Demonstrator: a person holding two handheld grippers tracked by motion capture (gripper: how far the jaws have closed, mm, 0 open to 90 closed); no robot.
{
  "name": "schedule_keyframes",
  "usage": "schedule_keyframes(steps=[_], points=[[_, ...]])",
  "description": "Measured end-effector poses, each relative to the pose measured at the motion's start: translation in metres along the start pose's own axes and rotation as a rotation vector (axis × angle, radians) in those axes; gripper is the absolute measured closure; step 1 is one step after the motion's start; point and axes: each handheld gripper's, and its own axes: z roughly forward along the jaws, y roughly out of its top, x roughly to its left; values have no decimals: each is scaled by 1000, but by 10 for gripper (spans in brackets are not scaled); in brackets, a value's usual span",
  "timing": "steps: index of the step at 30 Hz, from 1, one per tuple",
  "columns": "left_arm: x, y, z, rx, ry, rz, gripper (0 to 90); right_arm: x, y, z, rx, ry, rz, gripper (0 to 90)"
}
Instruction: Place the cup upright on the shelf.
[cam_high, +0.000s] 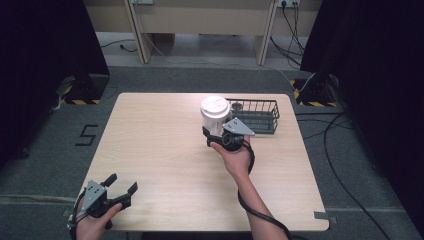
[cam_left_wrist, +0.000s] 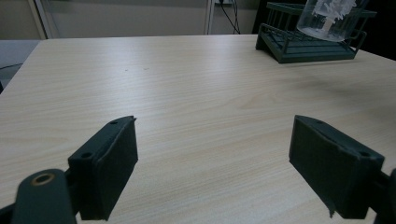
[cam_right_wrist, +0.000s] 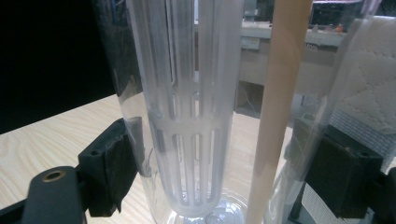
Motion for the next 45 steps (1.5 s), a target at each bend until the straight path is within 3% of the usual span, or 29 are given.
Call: schedule_keyframes(steps=[45], points=[[-1, 0, 1, 1, 0, -3, 150, -57, 22, -31, -45, -143, 27, 186]])
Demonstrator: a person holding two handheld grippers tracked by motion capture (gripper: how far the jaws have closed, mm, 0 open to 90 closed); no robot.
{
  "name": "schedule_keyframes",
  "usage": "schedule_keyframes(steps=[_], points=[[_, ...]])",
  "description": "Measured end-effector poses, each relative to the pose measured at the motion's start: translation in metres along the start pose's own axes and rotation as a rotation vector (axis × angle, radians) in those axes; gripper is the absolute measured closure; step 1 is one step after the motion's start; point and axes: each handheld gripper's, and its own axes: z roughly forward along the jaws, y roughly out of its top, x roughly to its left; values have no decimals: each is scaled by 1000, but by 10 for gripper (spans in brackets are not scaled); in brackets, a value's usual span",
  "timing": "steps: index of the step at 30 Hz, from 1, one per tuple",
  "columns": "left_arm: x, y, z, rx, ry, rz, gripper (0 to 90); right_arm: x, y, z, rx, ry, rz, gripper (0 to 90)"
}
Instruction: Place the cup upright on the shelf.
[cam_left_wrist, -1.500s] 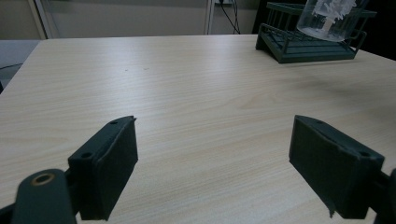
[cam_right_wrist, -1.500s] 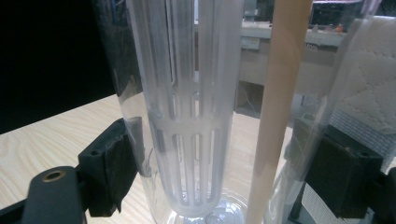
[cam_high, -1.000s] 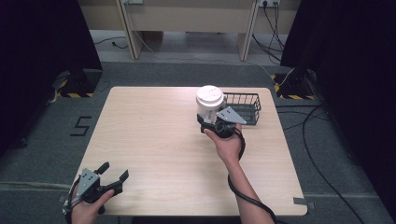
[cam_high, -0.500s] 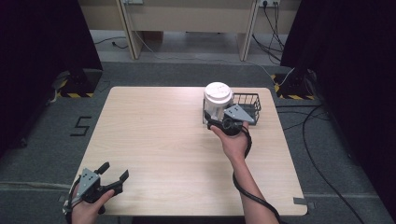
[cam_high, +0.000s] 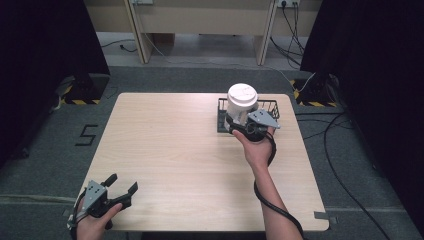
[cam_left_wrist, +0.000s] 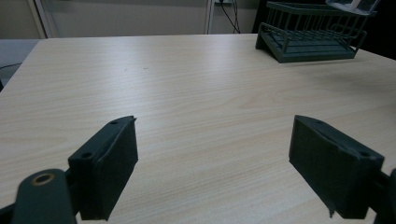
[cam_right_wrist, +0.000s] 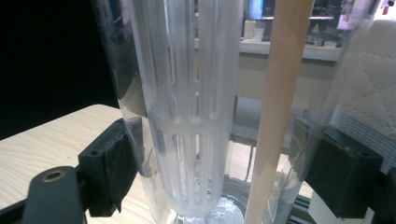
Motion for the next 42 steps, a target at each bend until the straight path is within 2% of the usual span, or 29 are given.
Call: schedule_keyframes(steps=[12, 42], points=[[0, 0, 0, 0, 0, -3, 150, -15, 3, -2, -6, -34, 13, 186], [1, 0, 0, -1, -1, -9, 150, -42, 14, -3, -15, -97, 20, 186]])
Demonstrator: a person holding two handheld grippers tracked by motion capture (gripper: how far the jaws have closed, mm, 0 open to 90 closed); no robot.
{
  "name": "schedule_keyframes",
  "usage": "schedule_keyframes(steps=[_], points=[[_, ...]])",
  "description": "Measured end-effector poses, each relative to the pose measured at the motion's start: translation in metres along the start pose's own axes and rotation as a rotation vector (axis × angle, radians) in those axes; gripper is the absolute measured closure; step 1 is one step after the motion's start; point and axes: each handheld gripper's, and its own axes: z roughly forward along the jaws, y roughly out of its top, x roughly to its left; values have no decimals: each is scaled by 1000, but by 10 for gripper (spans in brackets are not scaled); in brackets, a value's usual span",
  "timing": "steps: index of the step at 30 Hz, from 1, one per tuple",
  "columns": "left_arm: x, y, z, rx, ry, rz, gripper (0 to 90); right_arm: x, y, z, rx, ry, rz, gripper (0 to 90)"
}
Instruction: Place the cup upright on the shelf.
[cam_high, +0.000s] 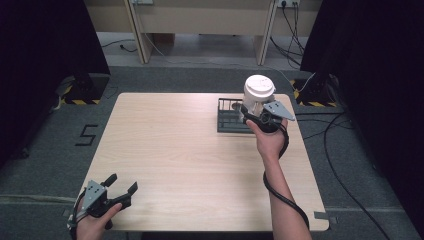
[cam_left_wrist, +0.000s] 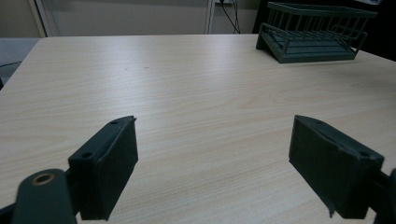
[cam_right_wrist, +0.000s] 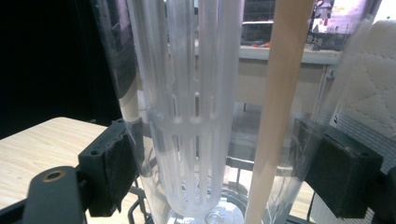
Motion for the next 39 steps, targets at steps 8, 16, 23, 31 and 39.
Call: schedule_keyframes(steps=[8, 16, 23, 31, 39], points=[[0, 0, 0, 0, -1, -1, 150, -8, 3, 3, 3, -16, 2, 186], [0, 0, 0, -1, -2, -2, 150, -15, 4, 13, 16, -33, 2, 186], [0, 0, 0, 1, -5, -5, 150, -21, 4, 24, 29, -48, 4, 186], [0, 0, 0, 1, -6, -6, 151, -28, 4, 38, 48, -64, 13, 186], [1, 0, 0, 0, -8, -8, 150, -34, -2, 52, 77, -78, 27, 186]])
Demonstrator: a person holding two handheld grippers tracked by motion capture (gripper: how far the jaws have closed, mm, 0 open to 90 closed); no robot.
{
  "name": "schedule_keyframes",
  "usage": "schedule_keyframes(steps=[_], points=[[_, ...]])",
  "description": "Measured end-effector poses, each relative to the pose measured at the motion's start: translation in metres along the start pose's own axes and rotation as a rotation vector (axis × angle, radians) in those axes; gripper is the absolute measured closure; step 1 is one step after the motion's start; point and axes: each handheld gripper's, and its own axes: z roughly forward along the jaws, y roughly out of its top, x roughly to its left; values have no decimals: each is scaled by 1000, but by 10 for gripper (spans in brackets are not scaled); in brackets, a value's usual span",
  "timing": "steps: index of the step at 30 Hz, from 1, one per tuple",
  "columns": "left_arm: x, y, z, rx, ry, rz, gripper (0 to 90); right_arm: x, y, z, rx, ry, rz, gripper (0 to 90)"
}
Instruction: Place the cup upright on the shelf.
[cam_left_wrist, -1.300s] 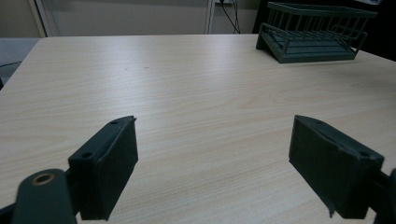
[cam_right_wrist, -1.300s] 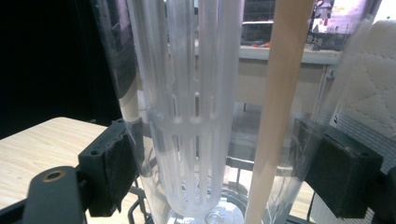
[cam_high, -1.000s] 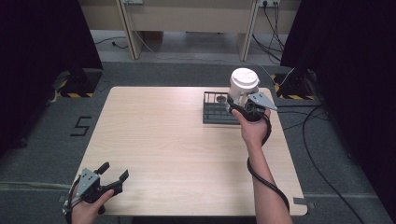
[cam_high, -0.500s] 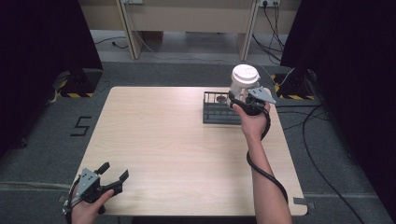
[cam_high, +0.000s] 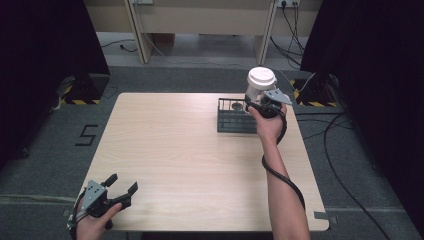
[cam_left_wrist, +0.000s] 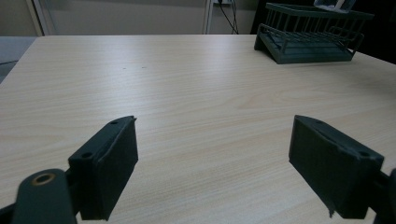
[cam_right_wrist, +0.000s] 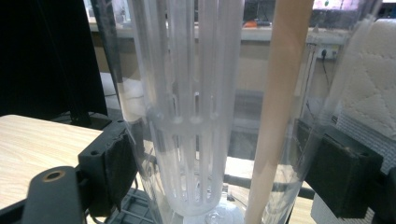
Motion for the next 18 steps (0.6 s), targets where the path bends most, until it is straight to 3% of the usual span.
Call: schedule_keyframes(steps=[18], points=[[0, 0, 1, -1, -5, -3, 150, -5, -9, 21, 41, -19, 21, 185]])
